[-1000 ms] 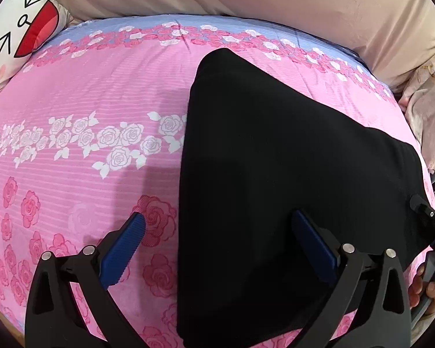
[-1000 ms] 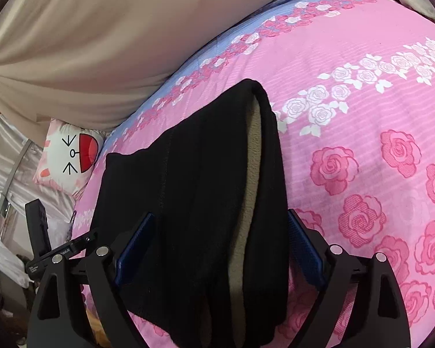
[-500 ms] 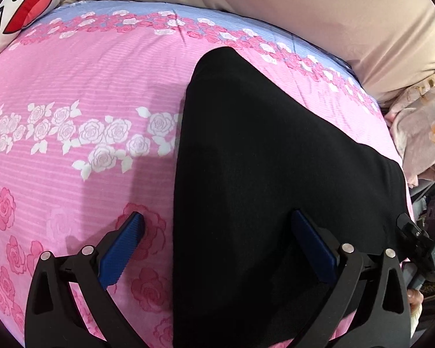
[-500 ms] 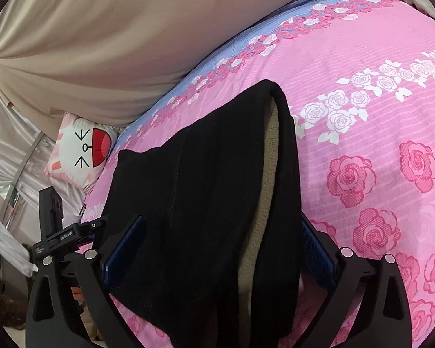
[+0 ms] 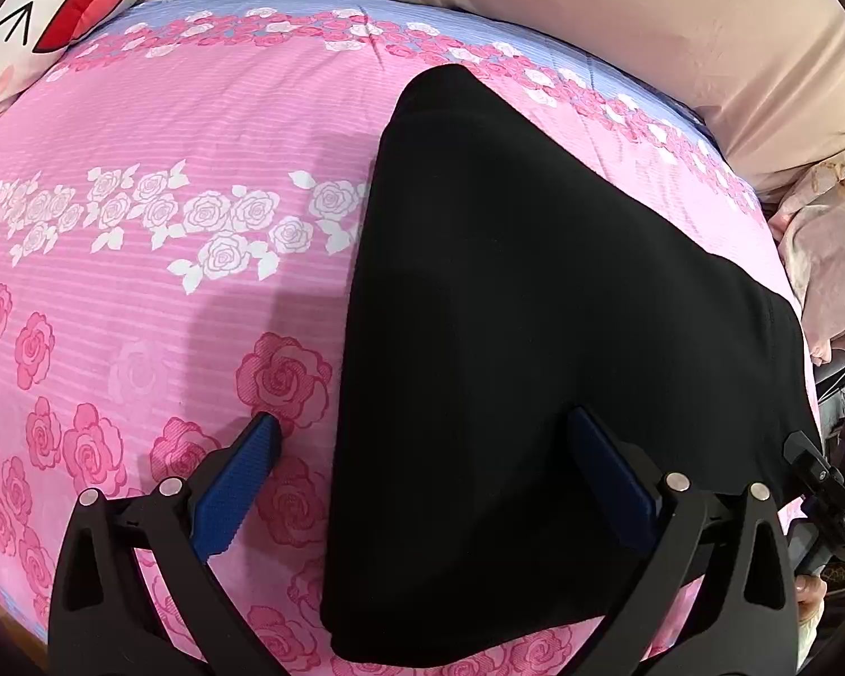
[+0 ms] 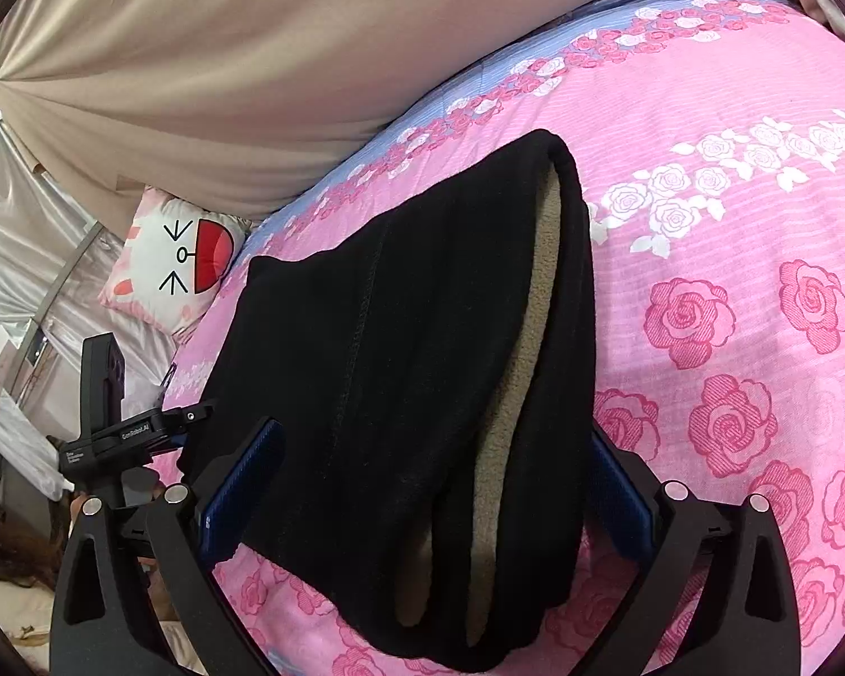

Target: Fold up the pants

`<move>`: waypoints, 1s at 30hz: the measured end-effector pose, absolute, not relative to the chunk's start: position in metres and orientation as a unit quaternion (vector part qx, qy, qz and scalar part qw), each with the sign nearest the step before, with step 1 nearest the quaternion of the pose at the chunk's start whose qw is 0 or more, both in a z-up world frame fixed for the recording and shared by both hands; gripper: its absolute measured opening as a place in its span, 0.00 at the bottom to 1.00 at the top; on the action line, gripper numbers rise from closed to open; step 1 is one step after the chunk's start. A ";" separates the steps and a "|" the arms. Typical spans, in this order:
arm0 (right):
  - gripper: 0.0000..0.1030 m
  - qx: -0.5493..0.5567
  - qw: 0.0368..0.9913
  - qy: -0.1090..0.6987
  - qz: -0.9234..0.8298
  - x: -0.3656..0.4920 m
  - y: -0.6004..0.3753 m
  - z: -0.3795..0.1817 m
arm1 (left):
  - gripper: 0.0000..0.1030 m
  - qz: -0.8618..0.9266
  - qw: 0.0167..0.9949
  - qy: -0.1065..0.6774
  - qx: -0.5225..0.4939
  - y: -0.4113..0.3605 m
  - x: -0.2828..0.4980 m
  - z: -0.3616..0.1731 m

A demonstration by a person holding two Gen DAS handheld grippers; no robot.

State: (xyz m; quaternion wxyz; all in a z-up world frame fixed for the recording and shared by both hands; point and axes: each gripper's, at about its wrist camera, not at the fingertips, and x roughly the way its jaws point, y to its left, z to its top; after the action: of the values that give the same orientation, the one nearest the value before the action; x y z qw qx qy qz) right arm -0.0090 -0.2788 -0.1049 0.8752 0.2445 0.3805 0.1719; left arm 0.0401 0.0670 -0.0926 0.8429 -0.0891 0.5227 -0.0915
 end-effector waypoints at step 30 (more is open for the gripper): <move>0.95 0.289 0.822 0.432 0.230 0.011 -0.283 -0.107 | 0.95 -0.178 0.814 0.541 -0.112 0.069 0.044 -0.093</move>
State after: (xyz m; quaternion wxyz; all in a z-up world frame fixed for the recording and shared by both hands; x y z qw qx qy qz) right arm 0.0106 -0.2827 -0.1068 0.8224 0.2892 0.4325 0.2302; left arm 0.0438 0.0690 -0.0926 0.8145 -0.1122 0.5407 -0.1780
